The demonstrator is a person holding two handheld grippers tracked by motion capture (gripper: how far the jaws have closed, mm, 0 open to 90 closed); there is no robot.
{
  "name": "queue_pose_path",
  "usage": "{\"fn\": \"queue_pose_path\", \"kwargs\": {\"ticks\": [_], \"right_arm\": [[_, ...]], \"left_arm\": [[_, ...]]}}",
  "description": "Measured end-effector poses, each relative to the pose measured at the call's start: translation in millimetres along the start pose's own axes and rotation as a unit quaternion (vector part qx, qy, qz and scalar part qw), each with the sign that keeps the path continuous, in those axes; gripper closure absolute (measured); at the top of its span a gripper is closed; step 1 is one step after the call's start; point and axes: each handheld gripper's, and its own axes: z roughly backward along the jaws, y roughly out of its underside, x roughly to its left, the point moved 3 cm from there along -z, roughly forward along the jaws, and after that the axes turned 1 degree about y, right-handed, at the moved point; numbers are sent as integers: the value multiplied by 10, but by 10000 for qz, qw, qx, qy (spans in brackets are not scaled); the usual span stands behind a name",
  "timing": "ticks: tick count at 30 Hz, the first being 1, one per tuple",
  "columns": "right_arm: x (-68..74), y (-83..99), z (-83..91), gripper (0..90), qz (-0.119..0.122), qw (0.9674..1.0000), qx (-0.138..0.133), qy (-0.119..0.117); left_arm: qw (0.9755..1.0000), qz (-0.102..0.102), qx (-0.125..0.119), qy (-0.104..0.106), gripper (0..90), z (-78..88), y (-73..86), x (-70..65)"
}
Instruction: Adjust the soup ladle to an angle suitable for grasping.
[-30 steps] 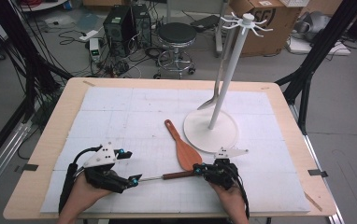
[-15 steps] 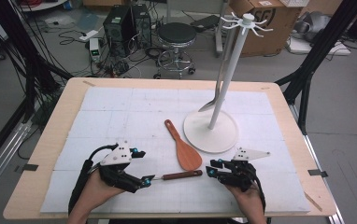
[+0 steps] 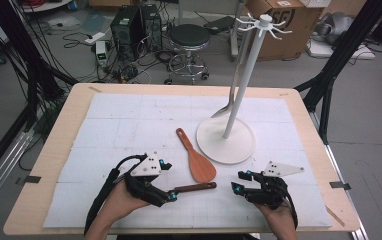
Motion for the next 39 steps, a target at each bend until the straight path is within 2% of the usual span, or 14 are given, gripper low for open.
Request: {"fn": "queue_pose_path", "kwargs": {"ticks": [8,18,23,29,32,39], "right_arm": [[24,23,-2,416,89,9999,1,48],[23,8,30,379,81,9998,-102,132],[24,22,17,373,120,9998,-61,161],[33,33,-14,373,158,9997,-21,165],[39,32,-20,373,160,9997,-16,179],[38,38,-38,373,164,9997,10,190]], "left_arm": [[9997,-101,212,-12,203,-136,6,-7],[9989,-86,464,-34,229,-247,42,11],[9979,-64,647,72,267,-317,80,34],[9972,-47,735,133,308,-379,110,37],[9966,4,814,150,334,-405,135,48],[9950,-48,989,146,384,-456,184,55]]}}
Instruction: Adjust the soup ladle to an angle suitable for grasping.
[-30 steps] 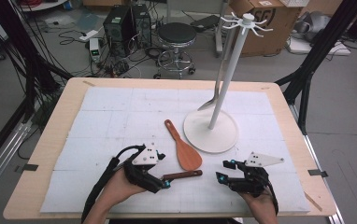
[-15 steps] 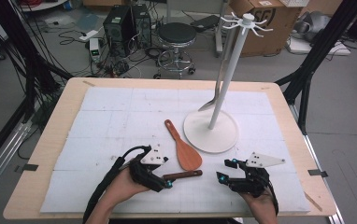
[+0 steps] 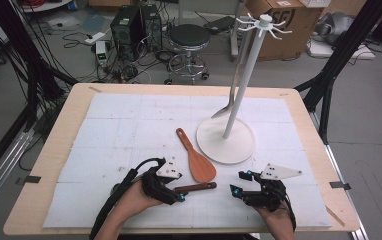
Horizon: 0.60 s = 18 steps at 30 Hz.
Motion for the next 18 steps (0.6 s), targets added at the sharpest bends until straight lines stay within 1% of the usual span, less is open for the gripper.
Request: {"fn": "queue_pose_path", "kwargs": {"ticks": [4,6,9,13,14,16,18], "right_arm": [[4,-6,-7,373,22,10000,-1,13],[7,-9,-14,373,33,10000,0,7],[15,-16,-24,373,41,10000,-5,14],[21,-19,-35,373,61,10000,4,13],[21,-18,-36,372,76,10000,14,30],[27,-16,-39,369,54,10000,30,36],[26,-18,-45,368,74,10000,25,29]], "left_arm": [[10000,-2,18,41,428,-27,14,-1],[9999,-24,85,59,440,-43,26,2],[9999,-46,96,71,462,-58,42,4],[9998,-39,178,88,493,-73,67,2],[9997,-69,198,82,503,-75,71,4],[9997,-60,198,104,524,-89,85,5],[9995,-65,279,106,541,-98,99,12]]}}
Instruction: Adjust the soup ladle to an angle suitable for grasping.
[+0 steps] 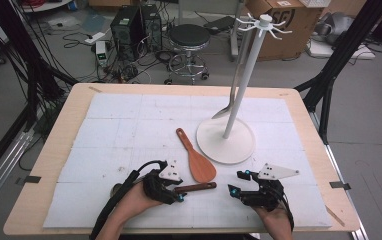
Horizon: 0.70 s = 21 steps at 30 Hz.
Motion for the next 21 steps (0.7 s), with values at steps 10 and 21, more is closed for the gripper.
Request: {"fn": "queue_pose_path", "kwargs": {"ticks": [10,21], "right_arm": [[25,-6,-32,362,17,10000,37,-2],[67,-14,-79,360,52,9999,75,-47]], "left_arm": [[9999,-141,-10,-60,629,-3,5,-36],[9997,-215,-17,-63,699,4,6,-44]]}}
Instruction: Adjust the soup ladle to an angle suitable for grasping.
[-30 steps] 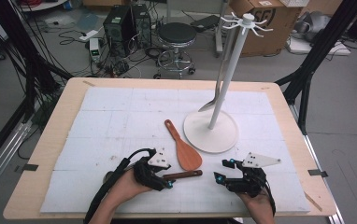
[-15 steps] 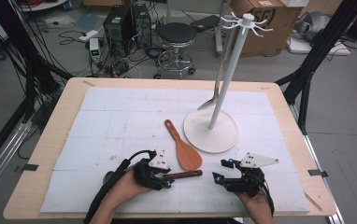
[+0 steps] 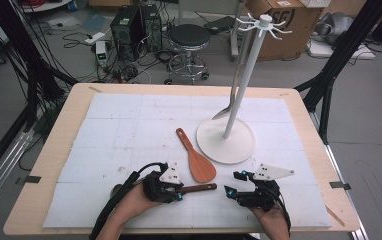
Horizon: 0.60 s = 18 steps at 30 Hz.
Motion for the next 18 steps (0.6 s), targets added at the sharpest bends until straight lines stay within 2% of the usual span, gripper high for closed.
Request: {"fn": "queue_pose_path", "kwargs": {"ticks": [6,12,15,18], "right_arm": [[26,-10,-34,355,-47,10000,-44,-55],[73,-35,-90,357,-113,9998,-26,-145],[92,-33,-135,360,-94,9998,42,-175],[98,-23,-153,359,-95,9997,108,-190]], "left_arm": [[10000,31,-49,70,710,27,-8,-1],[9997,72,-196,89,721,55,-18,7],[9999,30,-110,120,721,44,-11,6],[9998,95,-126,124,719,39,-5,11]]}}
